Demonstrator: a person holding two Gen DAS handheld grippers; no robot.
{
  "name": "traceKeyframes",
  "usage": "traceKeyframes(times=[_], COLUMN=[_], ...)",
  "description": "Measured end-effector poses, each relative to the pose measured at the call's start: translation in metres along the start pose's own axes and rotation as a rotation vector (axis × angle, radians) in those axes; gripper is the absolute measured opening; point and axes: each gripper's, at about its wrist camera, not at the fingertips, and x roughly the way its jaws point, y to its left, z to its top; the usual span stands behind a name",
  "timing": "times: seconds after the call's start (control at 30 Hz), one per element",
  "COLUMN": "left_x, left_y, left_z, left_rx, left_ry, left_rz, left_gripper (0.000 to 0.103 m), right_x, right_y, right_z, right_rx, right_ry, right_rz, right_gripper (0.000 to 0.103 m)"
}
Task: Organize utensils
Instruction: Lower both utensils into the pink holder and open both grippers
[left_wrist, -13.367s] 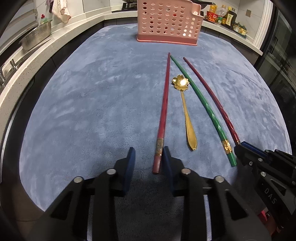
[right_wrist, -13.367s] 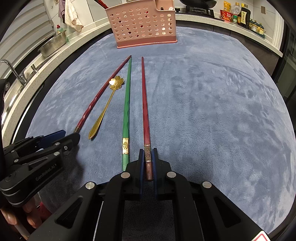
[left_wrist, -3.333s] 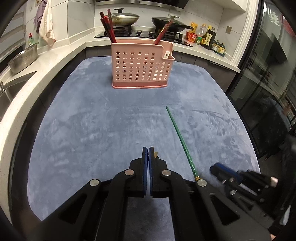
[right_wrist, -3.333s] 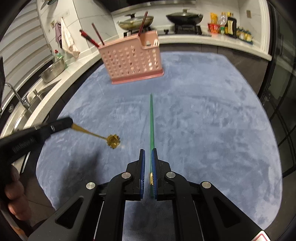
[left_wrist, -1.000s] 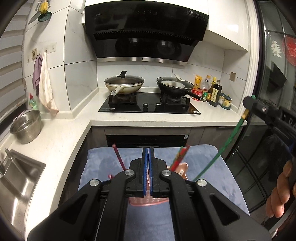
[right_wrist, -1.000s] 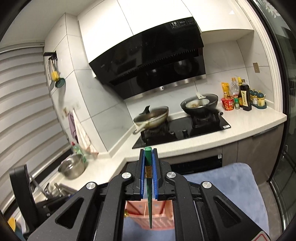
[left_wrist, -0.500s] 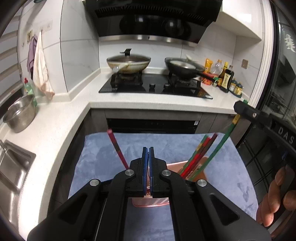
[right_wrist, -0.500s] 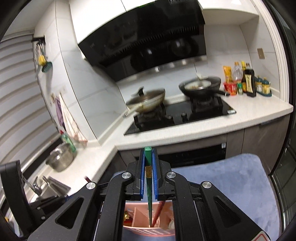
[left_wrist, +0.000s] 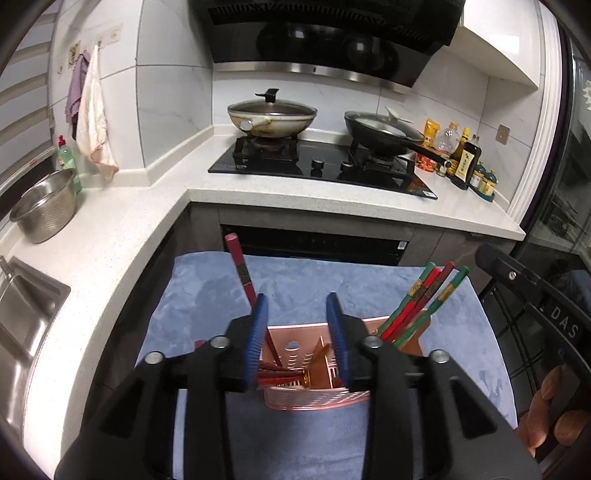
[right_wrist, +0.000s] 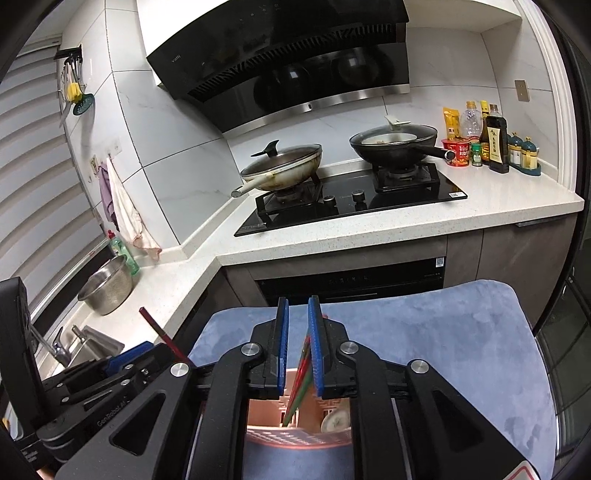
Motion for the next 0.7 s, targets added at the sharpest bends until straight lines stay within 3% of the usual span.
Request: traceKeyframes(times=[0.23, 0.33, 0.4, 0.7], left_x=[-0.023, -0.036, -0.045, -0.066], left_y=[-0.002, -0.002, -0.003, -0.011], left_z=[-0.01, -0.021, -0.032, -0.08], left_rx=[0.005, 0.005, 0.014, 0.032], left_ry=[-0.017, -0.024, -0.029, 0.025], left_rz=[0.02, 0.029, 0.038, 0.051], left_gripper=[0.037, 0.051, 0.052, 0.052], right_x=[-0.025, -0.04, -0.051, -0.093], right_y=[0.002, 0.004, 0.004, 0.008], right_z=[-0.012, -0.027, -0.041, -0.1], right_rx=[-0.02, -0.044, -0.059, -0.12], right_ry=[0.005, 0.021, 0.041, 0.12], right_rz=[0.001, -0.006, -0.021, -0.068], right_gripper=[0.028, 0.033, 0.036, 0.037])
